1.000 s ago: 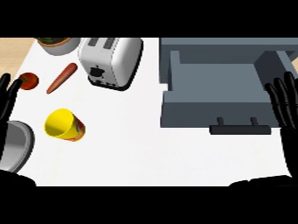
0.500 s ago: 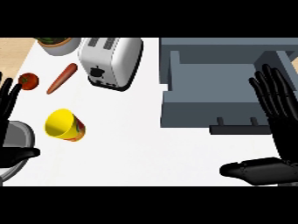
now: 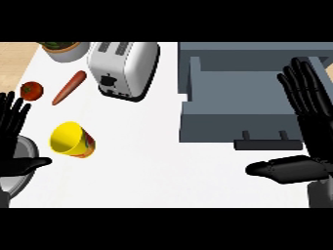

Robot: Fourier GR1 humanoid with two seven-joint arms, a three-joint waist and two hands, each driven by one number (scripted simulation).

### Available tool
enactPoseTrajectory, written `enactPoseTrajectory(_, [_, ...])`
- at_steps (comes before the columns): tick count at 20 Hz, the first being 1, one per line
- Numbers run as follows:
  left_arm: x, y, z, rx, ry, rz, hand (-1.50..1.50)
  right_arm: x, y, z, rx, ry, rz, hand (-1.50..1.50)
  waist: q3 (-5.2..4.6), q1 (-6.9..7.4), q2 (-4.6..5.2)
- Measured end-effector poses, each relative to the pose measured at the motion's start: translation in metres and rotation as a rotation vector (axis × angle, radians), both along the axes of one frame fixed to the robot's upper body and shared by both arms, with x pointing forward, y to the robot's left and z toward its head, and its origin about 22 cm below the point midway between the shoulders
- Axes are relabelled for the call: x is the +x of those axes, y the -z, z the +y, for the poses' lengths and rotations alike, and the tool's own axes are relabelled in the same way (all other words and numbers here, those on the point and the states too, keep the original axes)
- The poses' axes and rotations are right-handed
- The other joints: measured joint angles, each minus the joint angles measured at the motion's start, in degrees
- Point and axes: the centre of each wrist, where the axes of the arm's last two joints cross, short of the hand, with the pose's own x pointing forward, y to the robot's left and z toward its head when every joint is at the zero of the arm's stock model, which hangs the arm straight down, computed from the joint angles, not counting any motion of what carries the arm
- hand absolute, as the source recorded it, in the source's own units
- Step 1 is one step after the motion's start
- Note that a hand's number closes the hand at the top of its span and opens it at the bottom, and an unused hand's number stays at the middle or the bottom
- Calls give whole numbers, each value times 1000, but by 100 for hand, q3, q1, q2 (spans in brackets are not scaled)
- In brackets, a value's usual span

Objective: Pick up the cup, place it into the drawer and close the drawer

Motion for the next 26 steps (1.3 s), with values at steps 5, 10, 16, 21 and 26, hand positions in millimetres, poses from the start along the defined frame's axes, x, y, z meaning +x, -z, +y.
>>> enactPoseTrajectory(5, [-1,36,10,20,-38,48,-150,8,-5,-5,-3,0,-4,-150,-2,-6,2])
enactPoseTrajectory(10, [-5,78,11,19,-52,86,-150,10,-14,-8,3,0,-16,-150,-1,-20,4])
enactPoseTrajectory(16, [-2,112,20,36,-70,115,-150,14,-16,-6,6,4,-19,-150,-2,-37,7])
enactPoseTrajectory(21, [-3,132,25,46,-76,122,-150,12,-23,-5,2,3,-19,-150,-7,-59,14])
enactPoseTrajectory(26, [-9,145,24,55,-90,106,-150,14,-31,-6,-1,3,-15,-150,1,-88,19])
